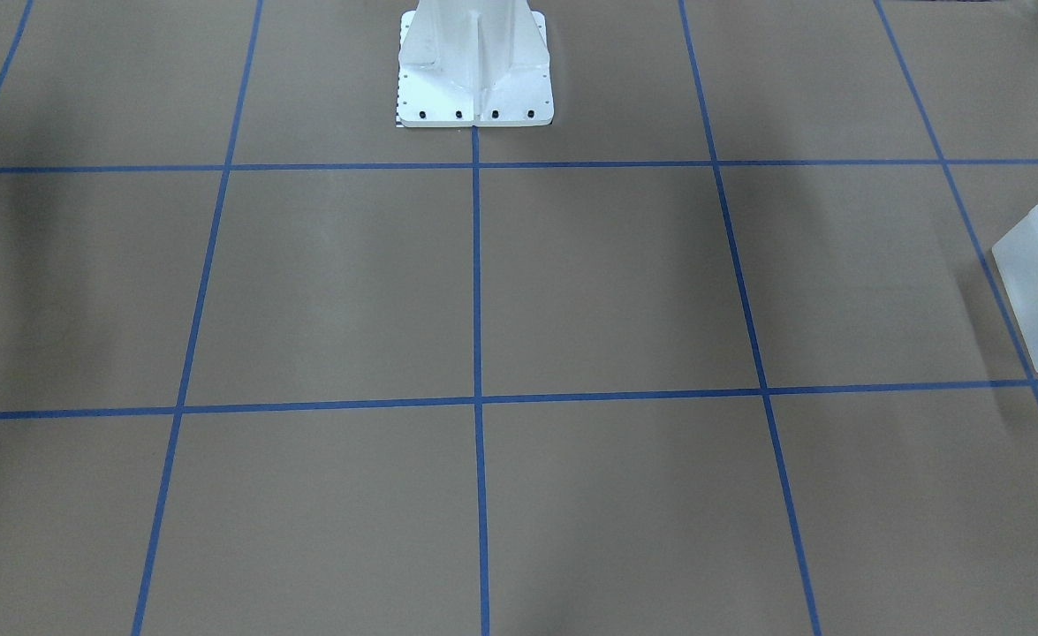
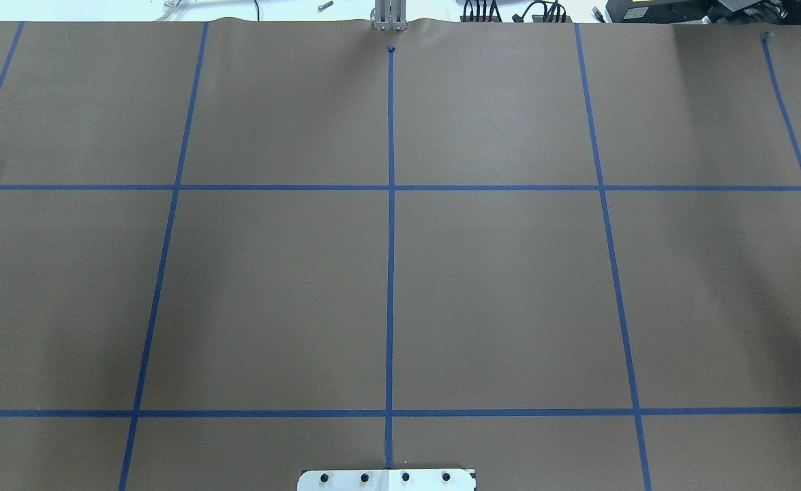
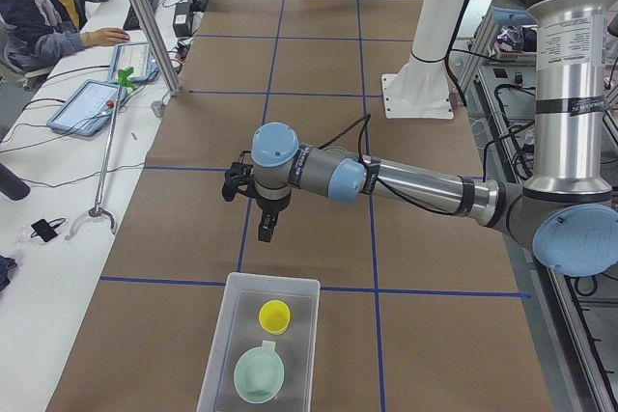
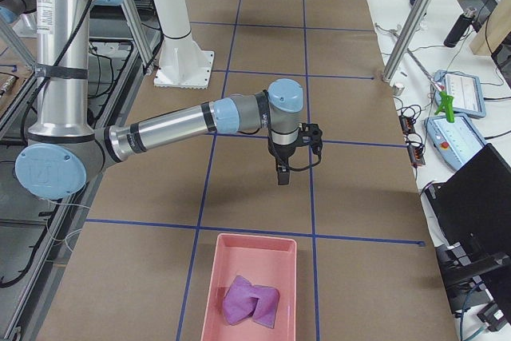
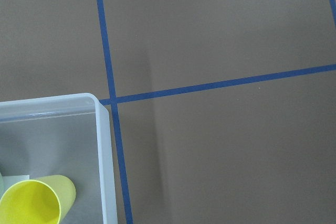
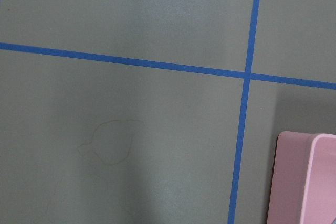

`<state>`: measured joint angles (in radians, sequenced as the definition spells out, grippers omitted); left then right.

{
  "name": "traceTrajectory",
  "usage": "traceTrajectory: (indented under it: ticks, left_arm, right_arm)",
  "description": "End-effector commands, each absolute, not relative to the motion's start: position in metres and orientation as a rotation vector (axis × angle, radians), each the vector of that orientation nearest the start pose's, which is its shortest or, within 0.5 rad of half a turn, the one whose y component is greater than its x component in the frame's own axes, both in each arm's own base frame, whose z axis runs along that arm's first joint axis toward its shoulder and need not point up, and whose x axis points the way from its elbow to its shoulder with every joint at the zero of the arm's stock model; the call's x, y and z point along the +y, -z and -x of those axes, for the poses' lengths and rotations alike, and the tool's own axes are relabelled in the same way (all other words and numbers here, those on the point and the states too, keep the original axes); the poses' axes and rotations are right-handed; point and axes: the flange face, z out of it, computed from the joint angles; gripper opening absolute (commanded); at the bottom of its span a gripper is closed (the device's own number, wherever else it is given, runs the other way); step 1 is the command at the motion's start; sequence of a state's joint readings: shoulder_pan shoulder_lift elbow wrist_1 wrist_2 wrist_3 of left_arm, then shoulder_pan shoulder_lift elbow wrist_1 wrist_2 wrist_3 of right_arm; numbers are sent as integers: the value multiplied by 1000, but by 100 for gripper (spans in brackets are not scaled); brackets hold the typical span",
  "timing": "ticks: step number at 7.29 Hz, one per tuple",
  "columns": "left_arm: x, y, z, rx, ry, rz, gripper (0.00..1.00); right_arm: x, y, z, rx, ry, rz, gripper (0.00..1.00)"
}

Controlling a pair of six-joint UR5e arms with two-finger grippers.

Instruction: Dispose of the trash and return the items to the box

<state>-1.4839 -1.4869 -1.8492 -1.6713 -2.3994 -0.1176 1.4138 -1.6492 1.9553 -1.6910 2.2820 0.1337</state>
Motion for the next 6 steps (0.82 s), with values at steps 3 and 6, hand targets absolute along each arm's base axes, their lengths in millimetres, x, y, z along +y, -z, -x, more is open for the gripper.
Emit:
traceTrajectory:
  ticks: [3,6]
  left_arm:
    - [-468,-542,19,850,-96,-199,98]
    - [-467,-536,20,851,-110,-239,98]
  right_arm:
    - [-459,-527,3,-727,90,-69,100]
    - [-458,-526,3,-727,91,-71,100]
